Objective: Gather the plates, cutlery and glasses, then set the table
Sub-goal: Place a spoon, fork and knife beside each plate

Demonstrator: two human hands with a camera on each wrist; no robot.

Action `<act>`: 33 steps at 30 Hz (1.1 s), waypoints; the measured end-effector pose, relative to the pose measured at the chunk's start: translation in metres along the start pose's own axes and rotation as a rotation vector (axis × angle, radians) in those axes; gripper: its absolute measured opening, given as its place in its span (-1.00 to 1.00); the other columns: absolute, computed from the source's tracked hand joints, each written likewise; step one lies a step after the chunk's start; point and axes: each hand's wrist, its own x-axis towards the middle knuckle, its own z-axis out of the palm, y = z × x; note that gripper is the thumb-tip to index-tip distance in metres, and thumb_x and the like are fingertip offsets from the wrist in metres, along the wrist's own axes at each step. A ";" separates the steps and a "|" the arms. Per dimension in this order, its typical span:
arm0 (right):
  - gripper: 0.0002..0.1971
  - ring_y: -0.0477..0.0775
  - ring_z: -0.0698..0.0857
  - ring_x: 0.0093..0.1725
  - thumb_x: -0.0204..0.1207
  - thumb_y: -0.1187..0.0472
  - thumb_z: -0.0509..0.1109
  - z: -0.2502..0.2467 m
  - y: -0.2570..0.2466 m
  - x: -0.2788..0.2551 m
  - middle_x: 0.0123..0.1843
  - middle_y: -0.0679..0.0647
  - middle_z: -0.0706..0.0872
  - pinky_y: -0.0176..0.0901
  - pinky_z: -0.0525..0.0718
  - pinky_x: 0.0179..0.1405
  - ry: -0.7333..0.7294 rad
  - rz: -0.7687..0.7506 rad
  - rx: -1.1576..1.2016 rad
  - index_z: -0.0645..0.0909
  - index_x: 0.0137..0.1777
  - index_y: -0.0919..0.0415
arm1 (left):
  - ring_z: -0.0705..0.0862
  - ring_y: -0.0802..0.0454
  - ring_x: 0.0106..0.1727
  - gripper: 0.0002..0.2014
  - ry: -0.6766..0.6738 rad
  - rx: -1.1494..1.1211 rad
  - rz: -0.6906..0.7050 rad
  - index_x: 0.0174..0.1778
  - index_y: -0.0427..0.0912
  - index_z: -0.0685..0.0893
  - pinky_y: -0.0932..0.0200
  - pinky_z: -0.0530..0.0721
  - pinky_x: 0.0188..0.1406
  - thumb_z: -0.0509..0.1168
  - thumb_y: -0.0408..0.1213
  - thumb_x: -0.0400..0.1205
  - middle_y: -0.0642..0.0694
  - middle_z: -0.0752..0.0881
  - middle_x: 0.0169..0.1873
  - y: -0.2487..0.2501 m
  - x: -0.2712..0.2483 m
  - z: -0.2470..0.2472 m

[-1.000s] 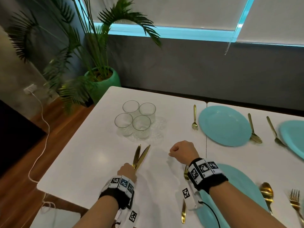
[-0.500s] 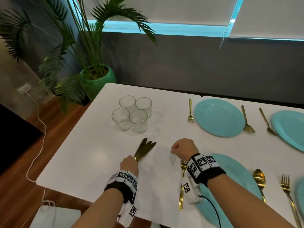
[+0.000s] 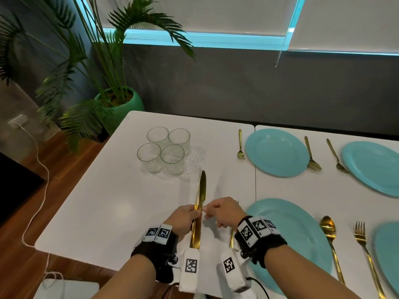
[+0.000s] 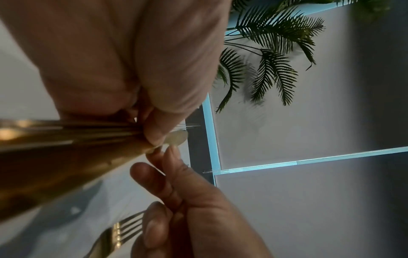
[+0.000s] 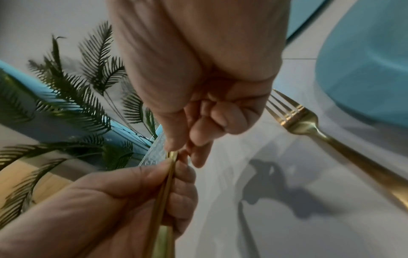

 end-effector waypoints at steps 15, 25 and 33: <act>-0.82 -0.11 0.59 -0.63 0.51 0.24 0.47 -0.005 0.018 -0.014 -0.18 0.15 0.78 -0.34 0.45 -0.74 -0.048 0.172 0.511 0.71 0.09 0.24 | 0.67 0.07 -0.42 -0.87 -0.016 -0.205 0.003 -0.05 -0.28 0.68 0.26 0.63 -0.43 0.24 -0.49 0.63 -0.15 0.72 -0.34 -0.006 -0.006 0.016; -0.89 -0.18 0.50 -0.68 0.54 0.34 0.41 0.005 0.021 -0.022 -0.28 0.13 0.72 -0.42 0.42 -0.75 -0.131 0.215 0.542 0.66 -0.22 0.25 | 0.72 0.09 -0.41 -0.87 -0.026 -0.336 0.065 -0.02 -0.31 0.65 0.32 0.69 -0.46 0.27 -0.56 0.59 -0.19 0.71 -0.29 -0.005 -0.012 0.015; -0.93 -0.14 0.49 -0.71 0.42 0.31 0.53 0.014 0.020 -0.023 -0.31 0.14 0.78 -0.36 0.41 -0.74 -0.016 0.164 0.578 0.70 -0.20 0.28 | 0.74 0.01 -0.33 -0.90 -0.009 -0.373 0.009 -0.07 -0.24 0.68 0.20 0.69 -0.26 0.30 -0.49 0.59 -0.13 0.75 -0.34 -0.010 -0.007 0.013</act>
